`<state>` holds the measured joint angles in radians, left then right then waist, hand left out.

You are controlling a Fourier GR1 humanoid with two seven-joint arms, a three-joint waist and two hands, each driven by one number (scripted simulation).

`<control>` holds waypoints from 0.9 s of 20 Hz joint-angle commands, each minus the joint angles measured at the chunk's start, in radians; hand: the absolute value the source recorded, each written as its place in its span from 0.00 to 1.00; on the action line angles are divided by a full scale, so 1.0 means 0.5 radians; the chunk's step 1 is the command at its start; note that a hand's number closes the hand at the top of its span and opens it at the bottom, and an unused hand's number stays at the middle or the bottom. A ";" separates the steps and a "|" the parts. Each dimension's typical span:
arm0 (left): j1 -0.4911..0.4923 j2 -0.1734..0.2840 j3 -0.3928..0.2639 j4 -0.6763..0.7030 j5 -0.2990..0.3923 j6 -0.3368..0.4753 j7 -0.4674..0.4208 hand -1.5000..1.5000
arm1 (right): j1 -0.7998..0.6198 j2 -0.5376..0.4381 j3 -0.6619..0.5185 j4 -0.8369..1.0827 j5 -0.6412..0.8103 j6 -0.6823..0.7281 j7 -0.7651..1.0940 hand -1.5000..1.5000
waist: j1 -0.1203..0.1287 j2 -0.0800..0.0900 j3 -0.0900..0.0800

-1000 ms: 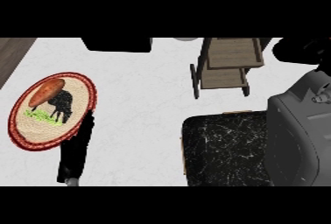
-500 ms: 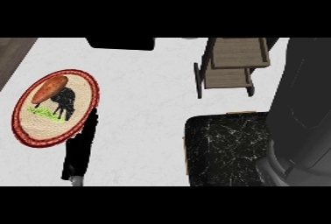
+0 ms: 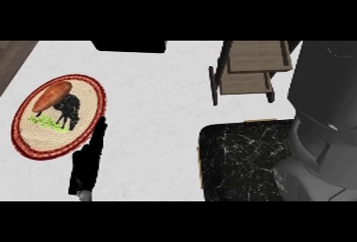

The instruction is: Pick the bell pepper from the tray and place it in the tiered basket

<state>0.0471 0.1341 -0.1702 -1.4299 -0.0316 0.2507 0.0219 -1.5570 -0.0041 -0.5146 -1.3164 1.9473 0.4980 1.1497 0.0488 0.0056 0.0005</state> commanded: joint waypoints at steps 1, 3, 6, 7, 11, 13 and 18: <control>-0.084 -0.006 0.030 0.084 0.004 0.008 0.114 0.50 | -0.141 0.008 -0.142 0.256 0.003 -0.063 0.406 1.00 | -0.022 0.012 -0.005; 0.030 0.043 0.048 0.057 0.039 -0.052 0.022 0.50 | -0.035 -0.019 -0.237 0.328 0.034 -0.144 0.346 1.00 | -0.022 0.013 -0.004; 0.029 0.004 0.042 0.059 0.022 -0.010 0.019 0.50 | -0.044 -0.087 -0.337 0.404 0.056 -0.273 0.356 1.00 | -0.027 0.015 -0.004; 0.051 0.061 0.085 0.043 0.080 -0.084 0.010 0.50 | 0.025 -0.033 -0.335 0.438 0.067 -0.354 0.360 1.00 | -0.023 0.014 -0.004; 0.036 0.036 0.070 0.035 0.033 -0.032 0.037 0.50 | 0.043 -0.008 -0.437 0.391 -0.011 -0.622 0.333 1.00 | -0.030 0.012 -0.002; 0.022 0.021 0.045 -0.002 0.027 -0.029 0.069 0.50 | 0.058 0.006 -0.537 0.303 -0.089 -0.784 0.367 1.00 | -0.008 0.020 0.000; 0.021 0.016 0.032 0.022 0.014 -0.043 0.032 0.50 | 0.136 0.007 -0.635 0.235 -0.278 -1.200 0.234 0.00 | 0.001 0.021 0.000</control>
<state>0.0508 0.1397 -0.1518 -1.4384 -0.0254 0.2371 0.0185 -1.5120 -0.0104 -0.8008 -1.1814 1.8670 0.1211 1.1458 0.0459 0.0130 0.0033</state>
